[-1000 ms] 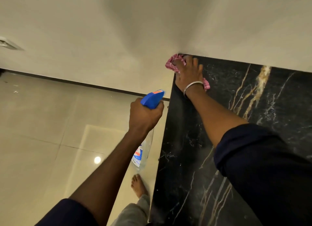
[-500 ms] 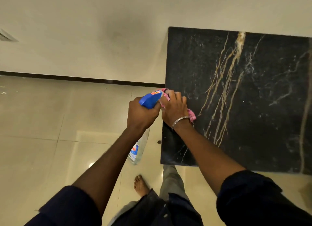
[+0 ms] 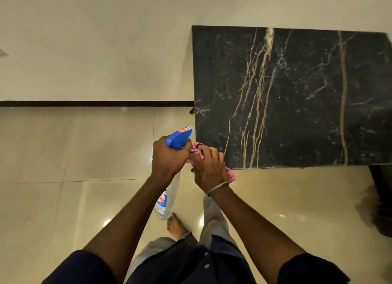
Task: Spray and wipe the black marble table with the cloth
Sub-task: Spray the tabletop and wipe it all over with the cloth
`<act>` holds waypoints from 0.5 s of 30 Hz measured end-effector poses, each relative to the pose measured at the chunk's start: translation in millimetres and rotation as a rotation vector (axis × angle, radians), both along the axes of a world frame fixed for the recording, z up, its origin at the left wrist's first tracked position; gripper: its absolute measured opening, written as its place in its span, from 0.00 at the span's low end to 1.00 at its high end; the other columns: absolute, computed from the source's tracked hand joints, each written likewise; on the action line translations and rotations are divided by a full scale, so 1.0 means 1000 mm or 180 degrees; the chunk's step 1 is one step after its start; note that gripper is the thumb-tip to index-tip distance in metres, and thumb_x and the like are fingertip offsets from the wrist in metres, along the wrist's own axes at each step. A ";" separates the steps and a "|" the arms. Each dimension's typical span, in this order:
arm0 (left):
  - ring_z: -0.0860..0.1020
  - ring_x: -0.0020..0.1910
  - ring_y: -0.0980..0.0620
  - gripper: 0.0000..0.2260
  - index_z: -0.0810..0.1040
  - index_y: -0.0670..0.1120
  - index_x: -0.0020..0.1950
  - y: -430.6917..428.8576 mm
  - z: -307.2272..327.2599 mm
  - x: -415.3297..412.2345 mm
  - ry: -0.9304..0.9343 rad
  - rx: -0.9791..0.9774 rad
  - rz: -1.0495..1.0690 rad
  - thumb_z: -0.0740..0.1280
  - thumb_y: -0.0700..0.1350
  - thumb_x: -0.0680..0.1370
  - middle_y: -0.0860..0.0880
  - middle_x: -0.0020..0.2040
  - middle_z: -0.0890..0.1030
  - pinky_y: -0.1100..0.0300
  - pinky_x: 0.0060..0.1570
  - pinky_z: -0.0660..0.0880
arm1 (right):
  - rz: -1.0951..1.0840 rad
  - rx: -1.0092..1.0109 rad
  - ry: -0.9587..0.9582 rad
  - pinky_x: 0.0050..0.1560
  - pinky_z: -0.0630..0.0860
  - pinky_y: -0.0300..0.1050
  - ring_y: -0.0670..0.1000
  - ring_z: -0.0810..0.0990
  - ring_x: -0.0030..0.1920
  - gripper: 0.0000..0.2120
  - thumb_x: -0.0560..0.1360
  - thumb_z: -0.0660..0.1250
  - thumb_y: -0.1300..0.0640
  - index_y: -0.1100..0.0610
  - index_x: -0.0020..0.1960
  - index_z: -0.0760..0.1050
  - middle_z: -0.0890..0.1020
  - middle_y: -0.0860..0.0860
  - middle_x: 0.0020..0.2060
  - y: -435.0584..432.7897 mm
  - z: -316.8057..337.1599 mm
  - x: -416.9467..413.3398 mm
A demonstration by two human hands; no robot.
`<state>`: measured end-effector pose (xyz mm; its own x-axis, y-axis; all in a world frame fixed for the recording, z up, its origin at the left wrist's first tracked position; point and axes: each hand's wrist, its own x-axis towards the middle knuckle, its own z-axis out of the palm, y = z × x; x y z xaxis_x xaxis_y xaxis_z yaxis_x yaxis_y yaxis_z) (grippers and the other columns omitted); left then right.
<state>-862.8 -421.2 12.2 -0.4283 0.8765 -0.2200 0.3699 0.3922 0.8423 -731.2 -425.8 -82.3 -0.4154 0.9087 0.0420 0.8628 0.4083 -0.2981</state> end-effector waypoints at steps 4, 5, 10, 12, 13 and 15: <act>0.69 0.28 0.53 0.09 0.73 0.45 0.43 -0.012 -0.001 0.011 0.0022 -0.0022 -0.0083 0.71 0.46 0.75 0.52 0.29 0.69 0.70 0.31 0.66 | -0.0090 0.0064 -0.0035 0.48 0.75 0.54 0.57 0.77 0.52 0.28 0.68 0.73 0.55 0.50 0.62 0.62 0.77 0.54 0.57 -0.001 0.006 -0.004; 0.68 0.28 0.53 0.09 0.73 0.44 0.42 -0.014 -0.002 0.015 0.0027 -0.0020 -0.0116 0.72 0.46 0.75 0.52 0.29 0.69 0.68 0.31 0.66 | -0.0091 0.0059 -0.0051 0.48 0.76 0.54 0.57 0.77 0.52 0.28 0.69 0.72 0.55 0.50 0.64 0.61 0.77 0.54 0.57 0.000 0.006 -0.003; 0.69 0.27 0.54 0.09 0.74 0.44 0.43 -0.018 -0.005 0.037 0.0015 -0.0062 -0.0227 0.71 0.46 0.75 0.51 0.28 0.70 0.65 0.32 0.68 | -0.0401 0.0001 -0.0103 0.50 0.74 0.54 0.57 0.76 0.52 0.27 0.71 0.70 0.52 0.48 0.66 0.62 0.76 0.55 0.58 0.004 0.001 0.019; 0.71 0.28 0.53 0.08 0.75 0.44 0.43 -0.019 -0.008 0.046 0.0019 -0.0141 -0.0276 0.71 0.46 0.75 0.51 0.29 0.71 0.63 0.33 0.70 | -0.0725 0.0003 -0.0277 0.50 0.72 0.53 0.57 0.74 0.54 0.27 0.72 0.67 0.51 0.46 0.69 0.64 0.75 0.56 0.60 0.008 -0.001 0.043; 0.71 0.28 0.53 0.08 0.75 0.44 0.43 -0.019 -0.010 0.052 0.0019 -0.0196 -0.0275 0.71 0.46 0.74 0.50 0.29 0.72 0.60 0.34 0.71 | -0.0885 0.0023 -0.0358 0.50 0.72 0.53 0.57 0.74 0.55 0.27 0.72 0.66 0.51 0.46 0.70 0.65 0.74 0.56 0.62 0.011 -0.001 0.059; 0.73 0.28 0.51 0.07 0.76 0.44 0.43 -0.017 -0.012 0.066 0.0011 -0.0276 -0.0255 0.72 0.46 0.74 0.48 0.29 0.73 0.57 0.35 0.74 | -0.1099 0.0054 -0.0399 0.50 0.71 0.53 0.58 0.73 0.56 0.28 0.72 0.65 0.52 0.47 0.72 0.66 0.73 0.57 0.63 0.019 -0.003 0.096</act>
